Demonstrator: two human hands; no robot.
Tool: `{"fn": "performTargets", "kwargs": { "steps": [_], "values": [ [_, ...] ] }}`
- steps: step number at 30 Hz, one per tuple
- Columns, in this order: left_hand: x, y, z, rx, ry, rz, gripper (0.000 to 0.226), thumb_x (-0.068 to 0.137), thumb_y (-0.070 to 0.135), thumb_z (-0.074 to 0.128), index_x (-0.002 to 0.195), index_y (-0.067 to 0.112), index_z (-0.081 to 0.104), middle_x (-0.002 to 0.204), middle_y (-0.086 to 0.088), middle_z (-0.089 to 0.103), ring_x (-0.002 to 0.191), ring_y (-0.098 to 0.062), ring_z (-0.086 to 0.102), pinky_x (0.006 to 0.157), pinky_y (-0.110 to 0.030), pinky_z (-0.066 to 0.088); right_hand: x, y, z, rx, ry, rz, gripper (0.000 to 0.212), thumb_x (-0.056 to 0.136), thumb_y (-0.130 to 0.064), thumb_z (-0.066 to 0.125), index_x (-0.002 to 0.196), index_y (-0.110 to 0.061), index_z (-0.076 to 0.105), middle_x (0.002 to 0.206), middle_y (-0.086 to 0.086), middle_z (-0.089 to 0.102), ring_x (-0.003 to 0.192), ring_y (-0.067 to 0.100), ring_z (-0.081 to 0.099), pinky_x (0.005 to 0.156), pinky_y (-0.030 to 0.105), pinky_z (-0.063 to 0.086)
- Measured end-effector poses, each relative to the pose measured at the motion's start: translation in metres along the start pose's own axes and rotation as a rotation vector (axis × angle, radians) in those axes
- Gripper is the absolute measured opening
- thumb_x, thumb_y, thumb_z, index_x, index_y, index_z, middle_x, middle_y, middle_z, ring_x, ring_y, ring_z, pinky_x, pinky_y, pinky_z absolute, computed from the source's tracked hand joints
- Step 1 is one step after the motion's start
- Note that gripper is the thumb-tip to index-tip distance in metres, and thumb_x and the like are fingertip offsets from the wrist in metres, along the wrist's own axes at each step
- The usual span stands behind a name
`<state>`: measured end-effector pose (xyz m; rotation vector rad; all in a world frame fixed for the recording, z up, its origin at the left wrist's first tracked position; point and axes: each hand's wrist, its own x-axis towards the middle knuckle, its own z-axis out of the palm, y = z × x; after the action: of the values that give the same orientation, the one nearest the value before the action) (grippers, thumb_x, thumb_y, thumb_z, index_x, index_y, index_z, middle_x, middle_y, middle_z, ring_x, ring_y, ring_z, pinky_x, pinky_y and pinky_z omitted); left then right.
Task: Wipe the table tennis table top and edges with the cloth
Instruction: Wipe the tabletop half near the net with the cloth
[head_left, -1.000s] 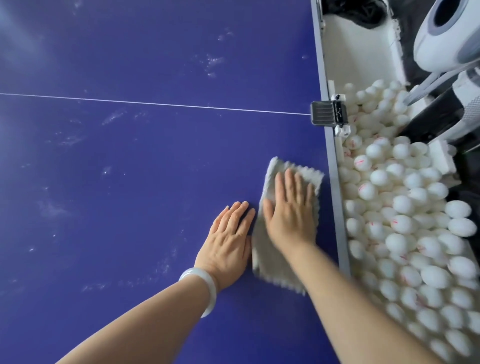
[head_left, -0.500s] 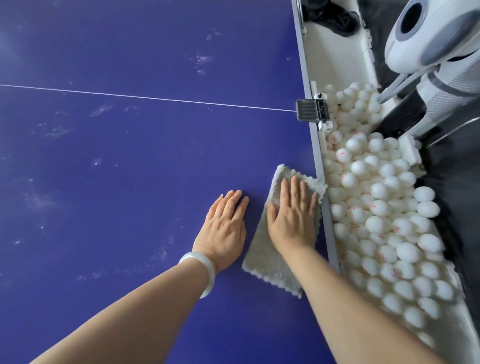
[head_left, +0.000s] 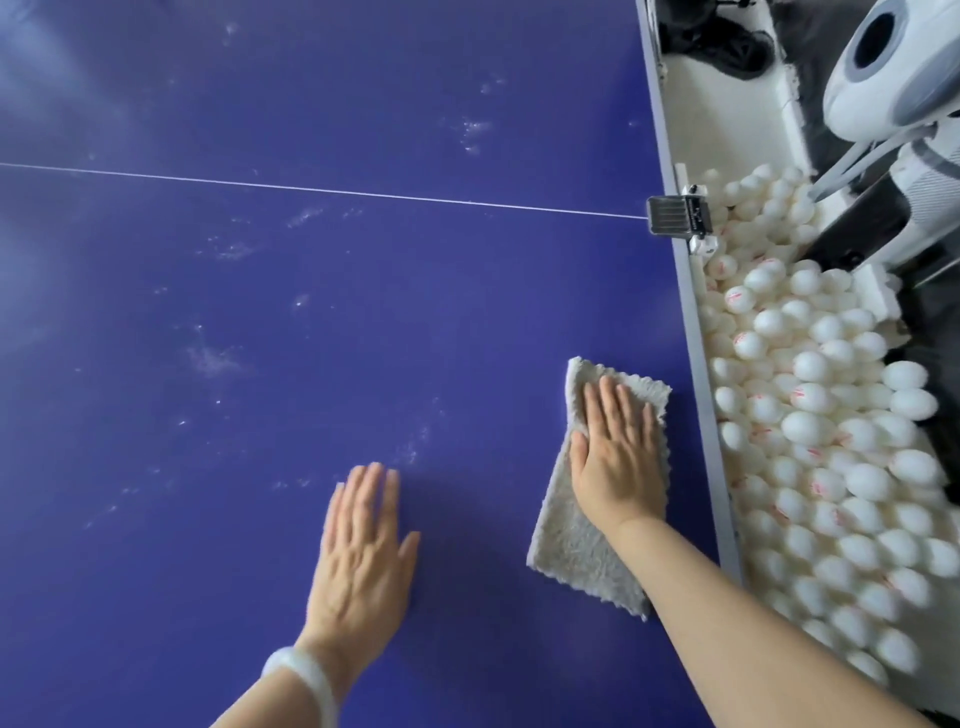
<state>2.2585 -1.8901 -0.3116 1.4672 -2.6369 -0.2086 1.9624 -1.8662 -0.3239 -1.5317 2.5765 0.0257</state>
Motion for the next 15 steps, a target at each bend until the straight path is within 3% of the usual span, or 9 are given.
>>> {"fn": "performTargets", "kwargs": {
  "steps": [3, 6, 9, 14, 15],
  "values": [
    [-0.001, -0.015, -0.001, 0.019, -0.019, -0.121, 0.067, 0.102, 0.042, 0.023, 0.143, -0.008, 0.043, 0.148, -0.028, 0.04, 0.141, -0.042, 0.035, 0.119, -0.046, 0.017, -0.037, -0.037, 0.004, 0.067, 0.033, 0.046, 0.071, 0.099, -0.047, 0.018, 0.158, -0.008, 0.02, 0.166, 0.014, 0.015, 0.154, 0.03, 0.013, 0.124, 0.053, 0.011],
    [-0.004, -0.017, 0.003, -0.008, -0.034, -0.07, 0.064, 0.1, 0.04, 0.028, 0.145, -0.004, 0.042, 0.151, -0.023, 0.038, 0.143, -0.037, 0.031, 0.12, -0.042, 0.013, -0.086, -0.061, 0.02, 0.046, 0.03, -0.176, 0.074, 0.1, -0.051, 0.026, 0.157, -0.005, 0.023, 0.164, 0.018, 0.018, 0.153, 0.034, 0.014, 0.122, 0.057, 0.016],
    [-0.003, -0.018, 0.001, -0.012, -0.044, -0.088, 0.063, 0.099, 0.039, 0.031, 0.146, -0.001, 0.043, 0.152, -0.02, 0.038, 0.144, -0.036, 0.032, 0.12, -0.042, 0.015, -0.059, -0.048, 0.015, 0.001, 0.009, -0.292, 0.074, 0.099, -0.053, 0.025, 0.157, -0.007, 0.024, 0.165, 0.015, 0.017, 0.154, 0.031, 0.012, 0.122, 0.056, 0.015],
    [-0.002, -0.017, -0.002, -0.006, -0.057, -0.106, 0.062, 0.098, 0.039, 0.033, 0.145, 0.0, 0.045, 0.151, -0.018, 0.04, 0.143, -0.036, 0.035, 0.118, -0.043, 0.018, 0.025, -0.062, 0.002, 0.006, 0.013, 0.028, 0.067, 0.103, -0.047, 0.023, 0.16, -0.012, 0.014, 0.168, 0.011, 0.008, 0.155, 0.03, 0.006, 0.124, 0.053, 0.005],
    [-0.002, -0.017, -0.003, -0.007, -0.063, -0.106, 0.061, 0.098, 0.038, 0.033, 0.145, 0.0, 0.045, 0.151, -0.018, 0.04, 0.143, -0.036, 0.035, 0.118, -0.043, 0.018, 0.027, -0.075, 0.0, 0.02, 0.011, 0.021, 0.066, 0.103, -0.045, 0.023, 0.16, -0.013, 0.013, 0.168, 0.01, 0.006, 0.155, 0.029, 0.005, 0.124, 0.053, 0.004]
  ]
}}
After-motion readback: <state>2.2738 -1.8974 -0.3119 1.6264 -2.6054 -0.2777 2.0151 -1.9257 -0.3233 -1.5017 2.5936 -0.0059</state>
